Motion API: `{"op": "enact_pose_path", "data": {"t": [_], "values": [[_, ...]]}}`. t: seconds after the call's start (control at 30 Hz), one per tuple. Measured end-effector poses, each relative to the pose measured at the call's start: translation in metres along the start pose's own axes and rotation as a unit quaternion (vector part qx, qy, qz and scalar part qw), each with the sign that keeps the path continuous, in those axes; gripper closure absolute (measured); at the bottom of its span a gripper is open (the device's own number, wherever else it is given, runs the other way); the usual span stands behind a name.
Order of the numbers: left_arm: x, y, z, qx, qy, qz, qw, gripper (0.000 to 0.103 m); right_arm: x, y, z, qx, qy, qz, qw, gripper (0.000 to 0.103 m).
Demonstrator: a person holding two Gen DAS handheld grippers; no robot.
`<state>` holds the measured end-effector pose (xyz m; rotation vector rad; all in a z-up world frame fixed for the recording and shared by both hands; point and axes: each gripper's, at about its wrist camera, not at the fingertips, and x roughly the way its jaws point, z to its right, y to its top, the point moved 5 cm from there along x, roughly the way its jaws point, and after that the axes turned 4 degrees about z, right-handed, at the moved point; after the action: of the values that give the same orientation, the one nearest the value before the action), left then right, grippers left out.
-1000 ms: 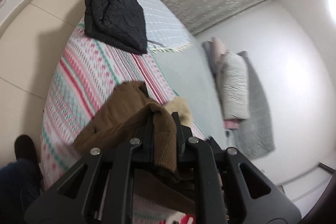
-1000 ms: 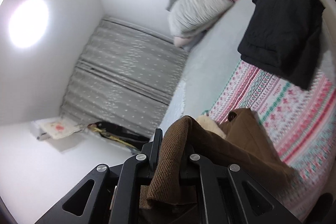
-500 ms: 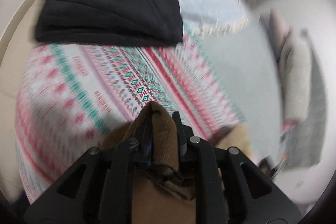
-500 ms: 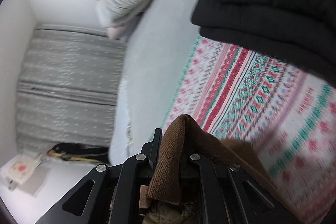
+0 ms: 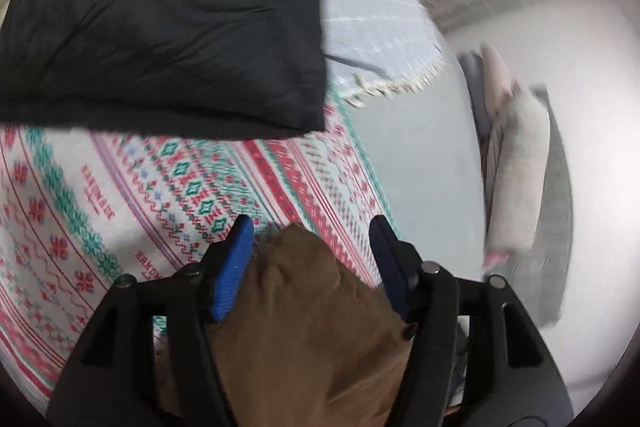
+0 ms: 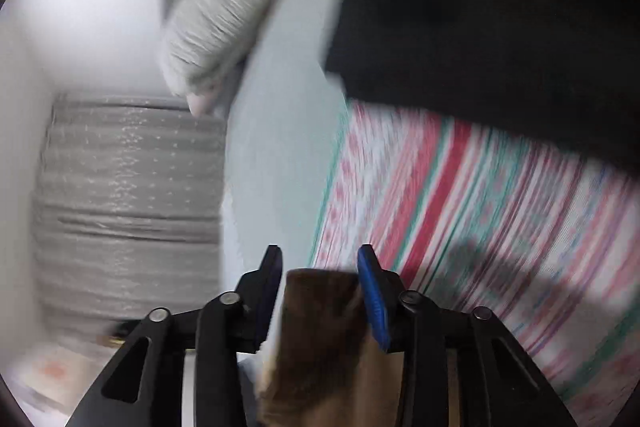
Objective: Fold large clothes
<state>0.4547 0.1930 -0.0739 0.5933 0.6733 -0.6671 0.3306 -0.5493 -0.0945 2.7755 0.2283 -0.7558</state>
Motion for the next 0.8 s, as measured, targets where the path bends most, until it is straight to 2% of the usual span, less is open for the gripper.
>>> {"op": "enact_pose_path", "data": {"t": [0.07,0.13,0.17,0.2,0.23,0.27,0.3,0.33,0.37,0.4,0.43,0.47,0.53,0.6,0.63,0.67,0.73,0.77,0.8], "values": [[0.000,-0.021,0.016,0.099,0.034,-0.002,0.9945,0.038,-0.011,0.005,-0.018,-0.065,-0.010,0.004,0.998,0.055],[0.006,-0.043,0.031,0.177,0.050,-0.011,0.9828,0.038,-0.016,-0.011,-0.059,-0.235,0.005,-0.027,0.972,0.054],[0.009,-0.057,0.038,0.207,0.053,-0.017,0.9767,0.038,-0.015,-0.034,-0.078,-0.343,-0.004,-0.044,0.938,0.050],[0.014,-0.070,0.045,0.232,0.048,-0.026,0.9713,0.038,-0.013,-0.054,-0.087,-0.410,-0.012,-0.059,0.910,0.047],[0.017,-0.075,0.051,0.249,0.041,-0.037,0.9670,0.038,-0.007,-0.086,-0.094,-0.496,-0.021,-0.087,0.864,0.047],[0.023,-0.090,0.062,0.273,0.031,-0.049,0.9602,0.037,-0.001,-0.114,-0.098,-0.550,-0.021,-0.110,0.828,0.047],[0.030,-0.098,0.073,0.293,0.028,-0.057,0.9540,0.037,0.001,-0.131,-0.099,-0.578,-0.018,-0.121,0.807,0.047],[0.035,-0.114,0.084,0.329,0.025,-0.065,0.9419,0.037,0.007,-0.160,-0.102,-0.621,-0.012,-0.137,0.771,0.047],[0.039,-0.131,0.095,0.365,0.025,-0.067,0.9283,0.037,0.011,-0.182,-0.103,-0.652,-0.012,-0.145,0.744,0.047],[0.041,-0.143,0.104,0.395,0.028,-0.067,0.9160,0.037,0.017,-0.200,-0.107,-0.675,-0.014,-0.149,0.722,0.047],[0.044,-0.157,0.117,0.435,0.027,-0.066,0.8978,0.037,0.020,-0.214,-0.110,-0.691,-0.012,-0.152,0.706,0.047],[0.047,-0.170,0.127,0.470,0.024,-0.060,0.8806,0.036,0.024,-0.233,-0.114,-0.712,-0.005,-0.156,0.685,0.047],[0.055,-0.187,0.138,0.519,0.026,-0.047,0.8531,0.024,0.027,-0.259,-0.119,-0.737,0.011,-0.158,0.657,0.047],[0.068,-0.196,0.145,0.555,0.050,-0.034,0.8297,0.022,0.034,-0.276,-0.122,-0.753,0.023,-0.156,0.639,0.047],[0.074,-0.195,0.147,0.562,0.064,-0.027,0.8242,0.022,0.040,-0.286,-0.123,-0.766,0.024,-0.153,0.624,0.047],[0.082,-0.194,0.147,0.565,0.081,-0.022,0.8210,0.022,0.049,-0.295,-0.120,-0.782,0.013,-0.156,0.603,0.047],[0.090,-0.192,0.146,0.557,0.081,-0.025,0.8262,0.022,0.069,-0.303,-0.109,-0.807,-0.038,-0.164,0.566,0.047],[0.093,-0.191,0.144,0.548,0.080,-0.028,0.8319,0.022,0.079,-0.304,-0.103,-0.807,-0.050,-0.178,0.561,0.048],[0.095,-0.190,0.141,0.542,0.082,-0.032,0.8356,0.026,0.088,-0.303,-0.096,-0.799,-0.050,-0.192,0.567,0.056]]}}
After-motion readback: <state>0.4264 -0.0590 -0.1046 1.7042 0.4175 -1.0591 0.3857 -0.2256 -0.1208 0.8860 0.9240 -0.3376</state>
